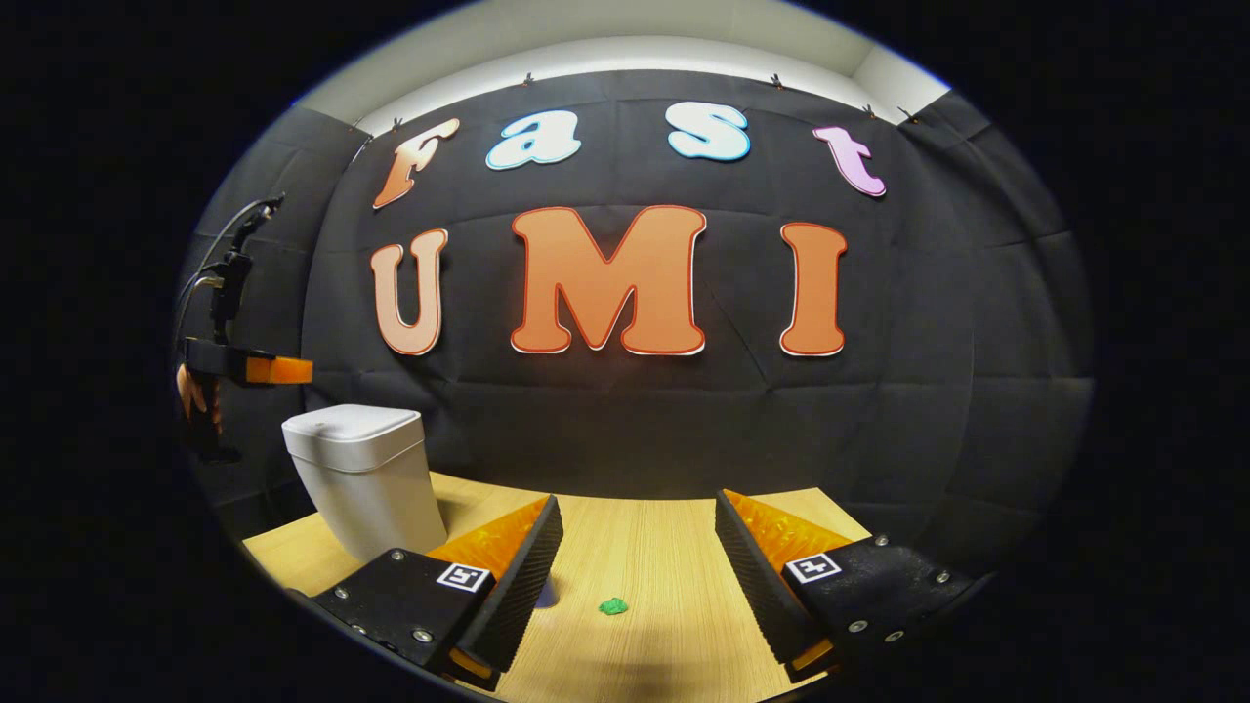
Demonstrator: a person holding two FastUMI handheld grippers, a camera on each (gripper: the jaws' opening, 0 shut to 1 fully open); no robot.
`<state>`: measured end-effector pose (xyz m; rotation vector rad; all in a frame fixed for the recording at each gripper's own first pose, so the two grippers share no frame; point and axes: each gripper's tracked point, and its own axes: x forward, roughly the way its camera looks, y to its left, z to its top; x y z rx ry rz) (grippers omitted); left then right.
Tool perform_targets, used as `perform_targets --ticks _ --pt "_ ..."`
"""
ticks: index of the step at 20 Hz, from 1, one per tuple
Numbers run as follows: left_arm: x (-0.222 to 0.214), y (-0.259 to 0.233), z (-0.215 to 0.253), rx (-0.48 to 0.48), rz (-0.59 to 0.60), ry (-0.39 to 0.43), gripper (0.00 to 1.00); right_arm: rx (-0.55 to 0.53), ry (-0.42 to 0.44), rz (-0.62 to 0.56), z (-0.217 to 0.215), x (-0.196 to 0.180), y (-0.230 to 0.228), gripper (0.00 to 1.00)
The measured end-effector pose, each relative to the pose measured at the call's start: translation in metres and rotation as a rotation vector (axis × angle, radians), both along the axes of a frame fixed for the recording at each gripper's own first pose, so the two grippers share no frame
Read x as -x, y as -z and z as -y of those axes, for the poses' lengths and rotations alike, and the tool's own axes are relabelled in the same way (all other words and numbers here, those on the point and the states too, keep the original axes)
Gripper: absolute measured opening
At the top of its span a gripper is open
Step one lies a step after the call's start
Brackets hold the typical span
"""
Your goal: Press the lid of the desktop garbage bin to open it, pick up the crumpled paper on the desktop and throw it into the bin, then pick up the pop can on the desktop and drop it into the bin, and finally close the garbage bin lid.
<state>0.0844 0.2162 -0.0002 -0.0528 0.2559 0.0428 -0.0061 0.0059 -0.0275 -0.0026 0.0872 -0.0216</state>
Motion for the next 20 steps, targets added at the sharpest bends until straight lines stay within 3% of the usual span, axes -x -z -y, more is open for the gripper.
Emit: perform_targets --ticks 4,7,16,18,20 --pt "-0.014 0.033 -0.035 0.092 -0.106 -0.034 0.00 -0.006 0.005 -0.018 0.001 -0.004 0.009 0.94" --pt "-0.017 0.052 -0.036 0.151 -0.165 -0.019 0.00 -0.019 0.015 -0.035 0.005 -0.008 0.015 0.94" --pt "-0.028 0.071 -0.031 0.189 -0.247 -0.041 0.00 -0.018 0.018 -0.052 0.008 -0.015 0.022 0.94" --pt "-0.022 0.066 -0.030 0.165 -0.235 -0.046 0.00 -0.033 0.018 -0.041 0.009 -0.018 0.017 0.94" --pt "-0.016 0.040 -0.029 0.081 -0.132 -0.068 0.01 -0.044 0.016 -0.028 0.011 -0.017 0.012 0.94"
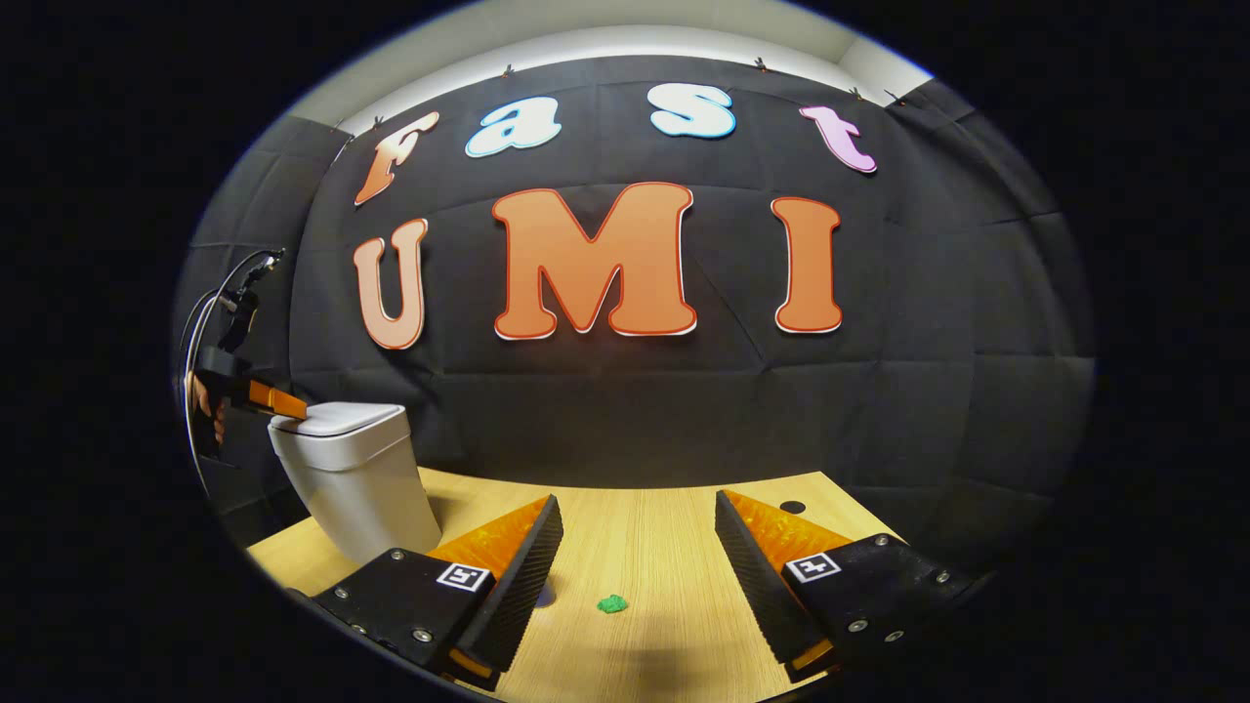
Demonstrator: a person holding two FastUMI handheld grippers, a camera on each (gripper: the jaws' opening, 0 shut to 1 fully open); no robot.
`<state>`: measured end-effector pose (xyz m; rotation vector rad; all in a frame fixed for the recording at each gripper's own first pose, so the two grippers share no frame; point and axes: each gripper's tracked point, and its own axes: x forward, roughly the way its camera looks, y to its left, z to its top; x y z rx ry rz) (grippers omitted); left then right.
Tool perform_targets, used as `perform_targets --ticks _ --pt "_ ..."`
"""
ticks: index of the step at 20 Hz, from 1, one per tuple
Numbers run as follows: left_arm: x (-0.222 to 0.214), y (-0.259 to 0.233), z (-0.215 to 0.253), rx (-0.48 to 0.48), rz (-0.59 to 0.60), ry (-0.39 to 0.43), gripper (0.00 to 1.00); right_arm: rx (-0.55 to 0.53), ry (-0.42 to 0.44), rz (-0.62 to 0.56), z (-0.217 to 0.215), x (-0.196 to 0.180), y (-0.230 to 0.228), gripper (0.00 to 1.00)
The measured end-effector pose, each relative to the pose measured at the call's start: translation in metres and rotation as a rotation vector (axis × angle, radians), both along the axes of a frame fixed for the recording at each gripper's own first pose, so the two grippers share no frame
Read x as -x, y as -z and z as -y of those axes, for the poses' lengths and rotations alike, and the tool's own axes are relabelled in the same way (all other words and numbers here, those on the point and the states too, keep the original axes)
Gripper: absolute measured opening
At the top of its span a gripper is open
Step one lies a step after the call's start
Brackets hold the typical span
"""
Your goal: Press the lid of the desktop garbage bin to open it, pick up the crumpled paper on the desktop and throw it into the bin, then pick up the pop can on the desktop and drop it into the bin, and finally close the garbage bin lid.
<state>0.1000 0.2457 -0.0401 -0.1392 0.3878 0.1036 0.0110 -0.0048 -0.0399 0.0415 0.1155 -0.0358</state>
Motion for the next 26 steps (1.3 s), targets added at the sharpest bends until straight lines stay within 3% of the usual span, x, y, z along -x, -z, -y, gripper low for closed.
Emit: perform_targets --ticks 1,3,6,7,10,15,19,26 --pt "0.001 -0.026 0.004 -0.047 0.102 0.004 0.04 0.005 0.004 0.004 0.001 -0.002 -0.001 0.94" --pt "0.014 -0.080 0.028 -0.103 0.286 0.017 0.37 0.013 -0.002 0.006 -0.001 -0.002 -0.003 0.94" --pt "0.054 -0.122 0.082 -0.131 0.435 0.071 0.86 0.027 -0.019 0.024 -0.004 -0.001 -0.009 0.94" --pt "0.065 -0.125 0.097 -0.132 0.454 0.082 0.86 0.034 -0.024 0.025 -0.005 -0.002 -0.008 0.94" --pt "0.093 -0.134 0.136 -0.077 0.494 0.077 0.99 0.034 -0.053 0.024 -0.010 -0.006 -0.002 0.94" --pt "0.121 -0.108 0.187 -0.005 0.420 0.145 0.95 0.088 -0.118 -0.033 -0.025 -0.031 0.056 0.94" --pt "0.136 -0.106 0.184 -0.070 0.374 0.139 0.98 0.100 -0.180 -0.221 -0.046 -0.071 0.151 0.94" --pt "0.146 -0.090 0.155 -0.133 0.283 0.058 0.95 0.122 -0.167 -0.524 -0.034 -0.103 0.276 0.95"
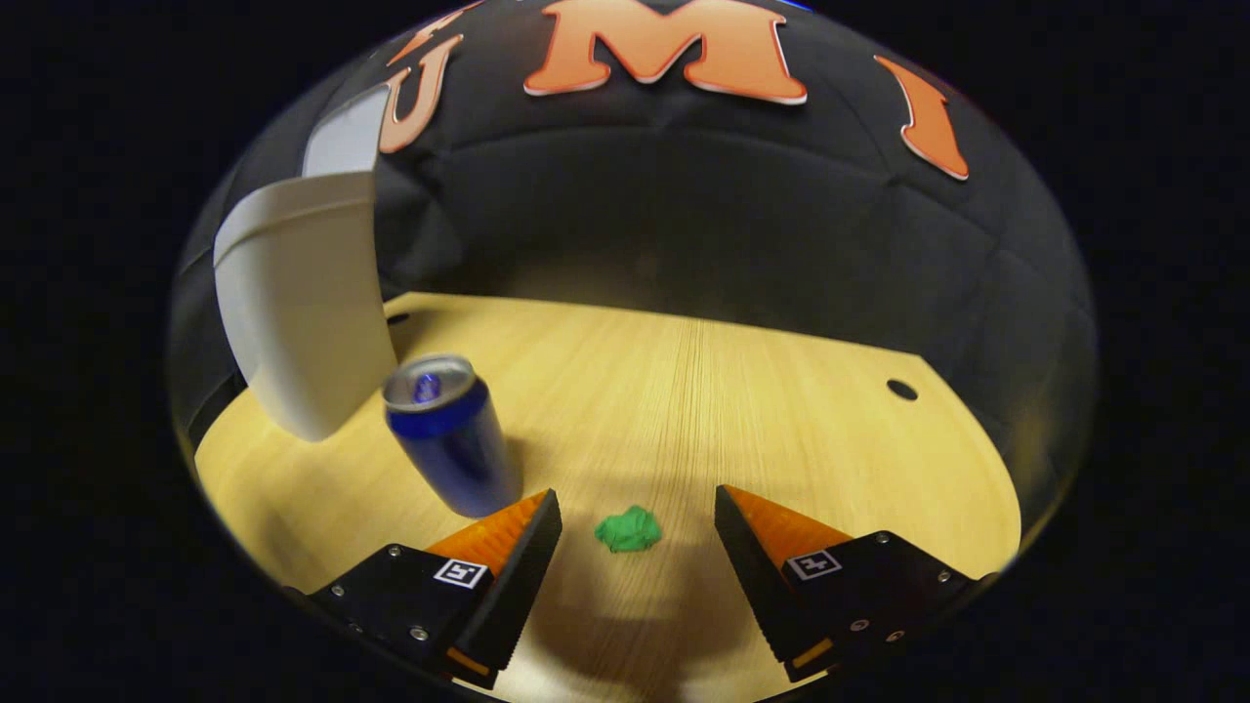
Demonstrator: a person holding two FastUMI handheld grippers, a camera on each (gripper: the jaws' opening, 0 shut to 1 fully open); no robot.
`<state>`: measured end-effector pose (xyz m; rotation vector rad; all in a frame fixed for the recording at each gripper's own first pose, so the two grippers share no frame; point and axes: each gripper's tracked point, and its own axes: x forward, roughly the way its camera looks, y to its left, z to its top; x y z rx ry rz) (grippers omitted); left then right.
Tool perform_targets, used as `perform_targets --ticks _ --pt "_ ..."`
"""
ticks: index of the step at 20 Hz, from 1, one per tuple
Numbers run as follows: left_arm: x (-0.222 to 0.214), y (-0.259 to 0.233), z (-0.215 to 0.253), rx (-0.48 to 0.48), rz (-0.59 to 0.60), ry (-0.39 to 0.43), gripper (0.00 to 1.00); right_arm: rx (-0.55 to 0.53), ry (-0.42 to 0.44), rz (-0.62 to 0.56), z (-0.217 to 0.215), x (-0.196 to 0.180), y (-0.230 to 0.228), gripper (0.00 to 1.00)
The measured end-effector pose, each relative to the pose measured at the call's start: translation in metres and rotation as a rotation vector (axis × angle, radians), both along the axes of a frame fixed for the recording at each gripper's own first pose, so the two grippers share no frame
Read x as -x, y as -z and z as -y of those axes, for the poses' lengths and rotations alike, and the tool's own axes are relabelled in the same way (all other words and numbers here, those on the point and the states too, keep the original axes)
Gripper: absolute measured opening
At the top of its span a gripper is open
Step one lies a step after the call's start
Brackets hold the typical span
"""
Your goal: Press the lid of the desktop garbage bin to open it, pick up the crumpled paper on the desktop and throw it into the bin, then pick up the pop can on the desktop and drop it into the bin, and finally close the garbage bin lid.
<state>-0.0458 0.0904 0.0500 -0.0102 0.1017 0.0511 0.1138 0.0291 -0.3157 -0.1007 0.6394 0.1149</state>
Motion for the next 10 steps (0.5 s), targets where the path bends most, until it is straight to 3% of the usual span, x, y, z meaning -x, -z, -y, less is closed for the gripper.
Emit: perform_targets --ticks 2,4,5,6,7,9,10 --pt "-0.002 0.010 -0.004 0.009 -0.026 -0.014 0.96 0.005 0.015 -0.060 0.004 0.003 0.014 0.95" --pt "-0.002 0.017 -0.005 0.018 -0.047 -0.020 0.96 -0.022 0.017 -0.077 -0.001 0.000 0.018 0.89" --pt "-0.002 0.021 -0.005 0.021 -0.056 -0.019 0.96 -0.031 0.010 -0.104 -0.007 0.003 0.024 0.79" --pt "-0.003 0.024 -0.008 0.021 -0.065 -0.023 0.95 -0.031 0.007 -0.099 -0.011 0.005 0.021 0.80" --pt "-0.005 0.026 -0.009 0.024 -0.070 -0.024 0.94 -0.012 0.006 -0.093 -0.013 0.005 0.021 0.43" --pt "-0.006 0.029 -0.011 0.030 -0.074 -0.029 0.87 0.014 0.006 -0.091 -0.014 0.008 0.018 0.23" --pt "-0.005 0.031 -0.012 0.033 -0.079 -0.029 0.82 0.010 0.002 -0.087 -0.014 0.007 0.015 0.19"
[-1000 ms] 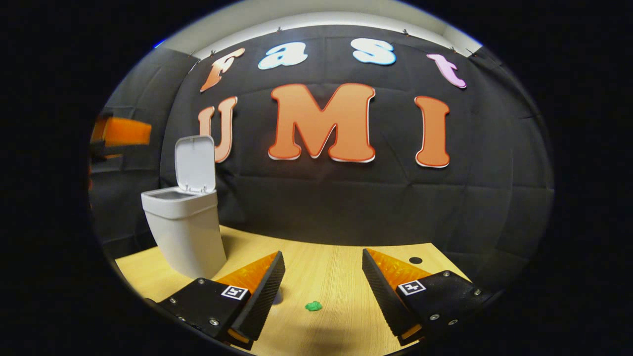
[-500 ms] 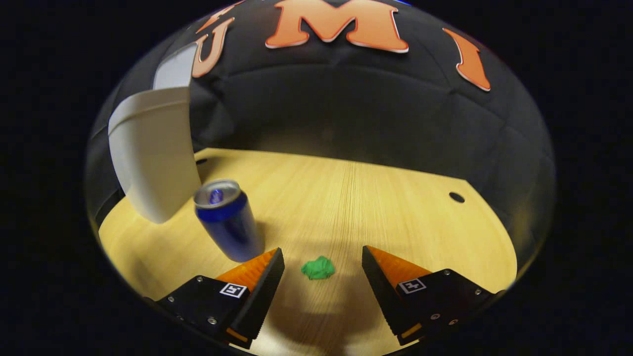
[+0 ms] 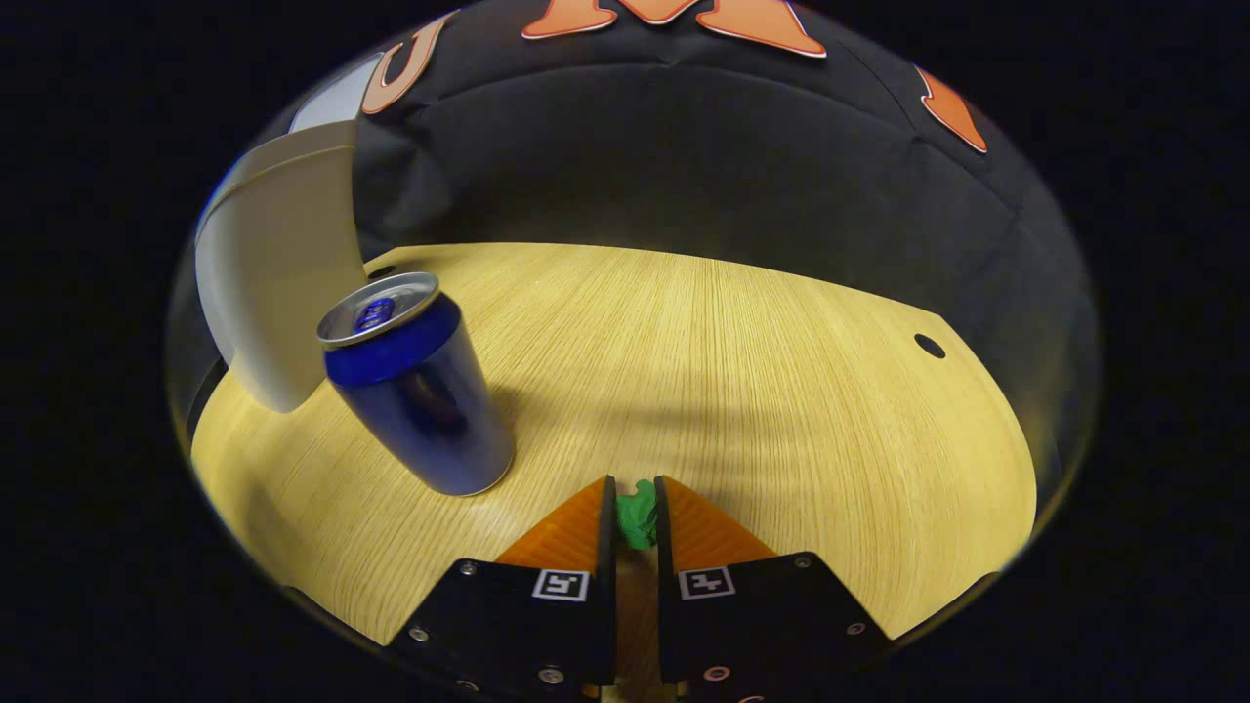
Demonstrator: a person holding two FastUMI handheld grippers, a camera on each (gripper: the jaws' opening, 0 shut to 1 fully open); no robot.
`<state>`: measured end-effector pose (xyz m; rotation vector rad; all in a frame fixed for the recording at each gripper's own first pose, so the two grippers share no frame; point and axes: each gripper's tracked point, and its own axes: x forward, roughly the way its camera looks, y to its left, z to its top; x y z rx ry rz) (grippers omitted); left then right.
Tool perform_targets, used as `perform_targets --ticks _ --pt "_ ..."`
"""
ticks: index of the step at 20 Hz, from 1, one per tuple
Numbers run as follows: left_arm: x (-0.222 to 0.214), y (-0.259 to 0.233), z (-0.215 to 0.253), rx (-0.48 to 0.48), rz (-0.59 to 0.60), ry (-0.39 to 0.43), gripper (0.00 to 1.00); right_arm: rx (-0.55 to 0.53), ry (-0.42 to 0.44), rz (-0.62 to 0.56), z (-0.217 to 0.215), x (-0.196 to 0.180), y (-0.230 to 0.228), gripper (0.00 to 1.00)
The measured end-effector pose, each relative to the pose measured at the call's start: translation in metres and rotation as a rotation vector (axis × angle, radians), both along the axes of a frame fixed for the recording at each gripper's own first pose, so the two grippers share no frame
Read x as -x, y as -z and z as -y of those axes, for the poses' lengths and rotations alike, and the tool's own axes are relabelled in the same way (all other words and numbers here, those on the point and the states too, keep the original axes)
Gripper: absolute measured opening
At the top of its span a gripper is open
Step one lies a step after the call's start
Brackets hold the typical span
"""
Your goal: Press the lid of the desktop garbage bin to open it, pick up the crumpled paper on the desktop and throw it into the bin, then pick up the pop can on the desktop and drop it into the bin, and finally close the garbage bin lid.
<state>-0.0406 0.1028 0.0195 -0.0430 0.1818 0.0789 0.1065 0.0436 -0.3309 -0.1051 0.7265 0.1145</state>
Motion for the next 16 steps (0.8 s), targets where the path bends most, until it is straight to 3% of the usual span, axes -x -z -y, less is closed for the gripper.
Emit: perform_targets --ticks 3,5,7,11,13,16 --pt "-0.003 0.001 -0.005 0.022 0.013 -0.003 0.77 -0.037 0.035 0.039 0.006 -0.006 -0.030 0.12" --pt "-0.005 -0.001 -0.012 0.032 0.029 -0.001 0.77 -0.092 0.043 0.143 0.007 -0.014 -0.087 0.11" --pt "-0.004 -0.003 -0.019 0.052 0.044 -0.002 0.77 -0.122 -0.014 0.272 -0.019 -0.028 -0.165 0.11" --pt "0.004 -0.002 -0.049 0.100 0.063 -0.026 0.77 -0.237 -0.163 0.395 -0.123 -0.054 -0.274 0.10" --pt "0.014 -0.006 -0.071 0.103 0.074 -0.056 0.77 -0.290 -0.235 0.410 -0.189 -0.053 -0.307 0.10" --pt "0.032 -0.006 -0.108 0.105 0.088 -0.114 0.77 -0.289 -0.365 0.402 -0.287 -0.061 -0.322 0.10"
